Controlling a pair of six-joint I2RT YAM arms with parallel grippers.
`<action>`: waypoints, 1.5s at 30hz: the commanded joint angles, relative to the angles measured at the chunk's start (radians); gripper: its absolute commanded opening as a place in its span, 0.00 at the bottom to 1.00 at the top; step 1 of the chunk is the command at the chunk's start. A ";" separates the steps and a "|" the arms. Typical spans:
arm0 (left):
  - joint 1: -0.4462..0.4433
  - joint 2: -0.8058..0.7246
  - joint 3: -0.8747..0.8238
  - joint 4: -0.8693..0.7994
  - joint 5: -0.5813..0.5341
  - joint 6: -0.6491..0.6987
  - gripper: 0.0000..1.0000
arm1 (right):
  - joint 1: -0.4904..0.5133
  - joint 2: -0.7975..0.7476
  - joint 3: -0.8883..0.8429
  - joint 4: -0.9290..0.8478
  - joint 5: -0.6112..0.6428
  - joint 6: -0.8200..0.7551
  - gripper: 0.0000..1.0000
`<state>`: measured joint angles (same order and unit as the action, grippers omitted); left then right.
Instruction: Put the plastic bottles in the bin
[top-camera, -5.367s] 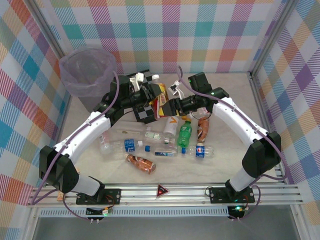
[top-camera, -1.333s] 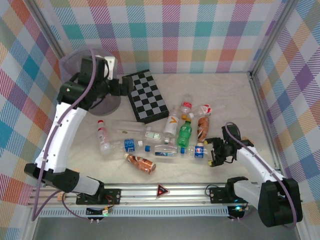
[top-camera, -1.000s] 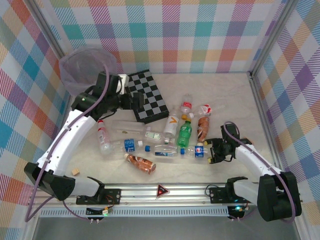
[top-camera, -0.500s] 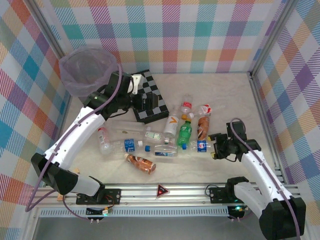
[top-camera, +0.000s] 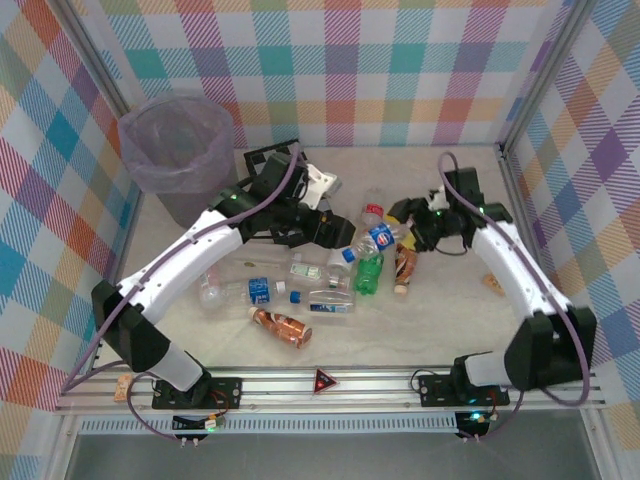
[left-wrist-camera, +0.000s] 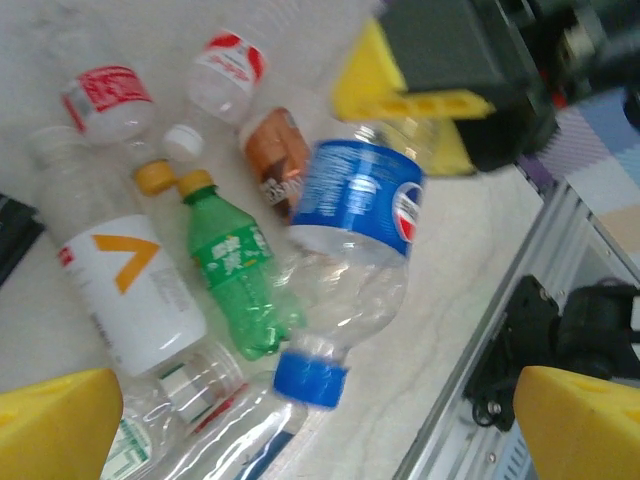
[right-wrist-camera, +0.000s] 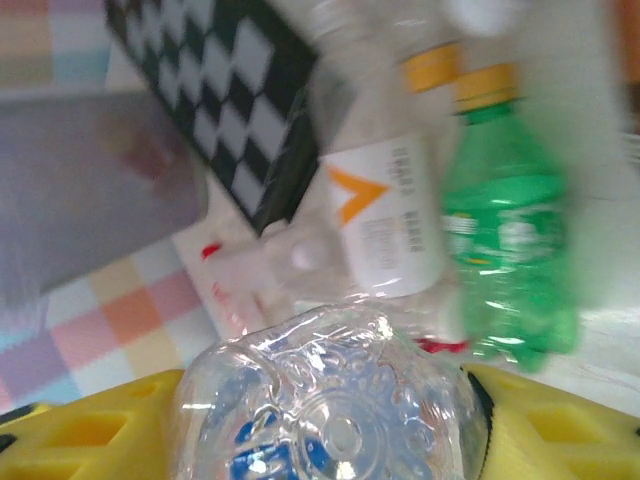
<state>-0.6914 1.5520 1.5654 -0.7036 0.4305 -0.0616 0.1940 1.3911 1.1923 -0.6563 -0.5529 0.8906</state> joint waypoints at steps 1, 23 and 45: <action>-0.030 0.034 0.036 0.004 0.061 0.059 1.00 | 0.028 0.077 0.137 -0.031 -0.240 -0.212 0.47; -0.064 0.125 0.030 0.041 -0.055 0.033 0.55 | 0.045 0.218 0.251 0.001 -0.335 -0.229 0.46; -0.064 0.126 0.059 0.036 -0.118 0.026 0.44 | -0.037 0.205 0.435 -0.213 -0.217 -0.321 0.87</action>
<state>-0.7517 1.6711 1.5932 -0.6743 0.3283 -0.0475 0.1864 1.6264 1.5970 -0.8032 -0.7887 0.5892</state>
